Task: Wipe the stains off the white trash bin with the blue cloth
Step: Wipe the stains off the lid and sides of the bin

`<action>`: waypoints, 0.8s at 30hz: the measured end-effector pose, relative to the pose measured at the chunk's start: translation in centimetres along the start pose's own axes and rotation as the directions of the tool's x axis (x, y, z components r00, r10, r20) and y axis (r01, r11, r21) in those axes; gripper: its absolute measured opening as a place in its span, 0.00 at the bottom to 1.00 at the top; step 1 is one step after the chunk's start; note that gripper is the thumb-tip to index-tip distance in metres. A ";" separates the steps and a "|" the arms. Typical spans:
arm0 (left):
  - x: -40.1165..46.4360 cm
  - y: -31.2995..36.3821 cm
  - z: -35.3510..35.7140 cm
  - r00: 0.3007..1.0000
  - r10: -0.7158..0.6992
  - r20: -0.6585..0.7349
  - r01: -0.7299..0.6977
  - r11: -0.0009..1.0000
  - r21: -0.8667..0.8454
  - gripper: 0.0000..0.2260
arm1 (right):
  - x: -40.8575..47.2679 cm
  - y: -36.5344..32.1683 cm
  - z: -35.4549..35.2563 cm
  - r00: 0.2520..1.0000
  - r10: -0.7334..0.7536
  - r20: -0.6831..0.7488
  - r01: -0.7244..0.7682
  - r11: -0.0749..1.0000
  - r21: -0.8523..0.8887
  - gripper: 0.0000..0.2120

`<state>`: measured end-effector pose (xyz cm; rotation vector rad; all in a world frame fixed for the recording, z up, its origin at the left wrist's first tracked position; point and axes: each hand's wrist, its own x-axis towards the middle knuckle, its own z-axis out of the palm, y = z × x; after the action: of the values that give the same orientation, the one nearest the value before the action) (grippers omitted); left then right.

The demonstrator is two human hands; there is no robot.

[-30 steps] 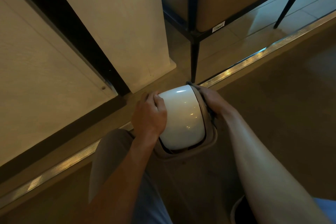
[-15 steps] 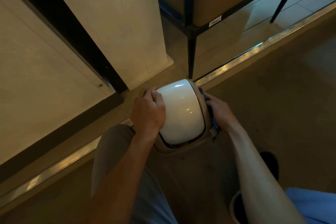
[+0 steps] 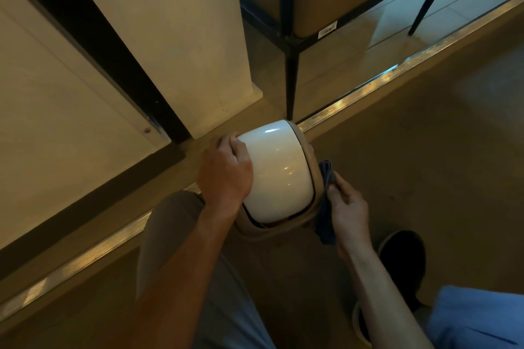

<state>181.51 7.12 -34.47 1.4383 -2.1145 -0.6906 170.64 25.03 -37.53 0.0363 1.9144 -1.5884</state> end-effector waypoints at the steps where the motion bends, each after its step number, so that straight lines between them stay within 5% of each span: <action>1: 0.0 0.0 0.0 1.000 -0.003 0.004 0.003 1.000 -0.005 0.18 | -0.8 0.4 0.3 0.999 0.002 -0.046 -0.002 1.000 0.014 0.17; 7: 0.1 0.0 -0.1 0.998 0.009 0.061 -0.009 1.000 0.006 0.19 | -5.8 3.5 2.0 0.970 0.074 -0.231 -0.027 0.980 0.198 0.19; 15: 0.0 -0.2 -0.1 0.997 0.036 0.061 -0.036 0.999 -0.002 0.19 | -7.7 6.1 5.0 0.925 0.362 -0.110 -0.283 0.855 0.434 0.17; 24: -0.7 0.6 0.0 0.997 0.024 0.070 -0.024 1.000 0.000 0.20 | -4.5 2.8 2.4 0.937 0.237 -0.257 -0.115 0.903 0.414 0.20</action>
<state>181.31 8.01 -34.12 1.4063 -2.1817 -0.7408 176.42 25.33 -38.00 0.6433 1.7111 -1.8969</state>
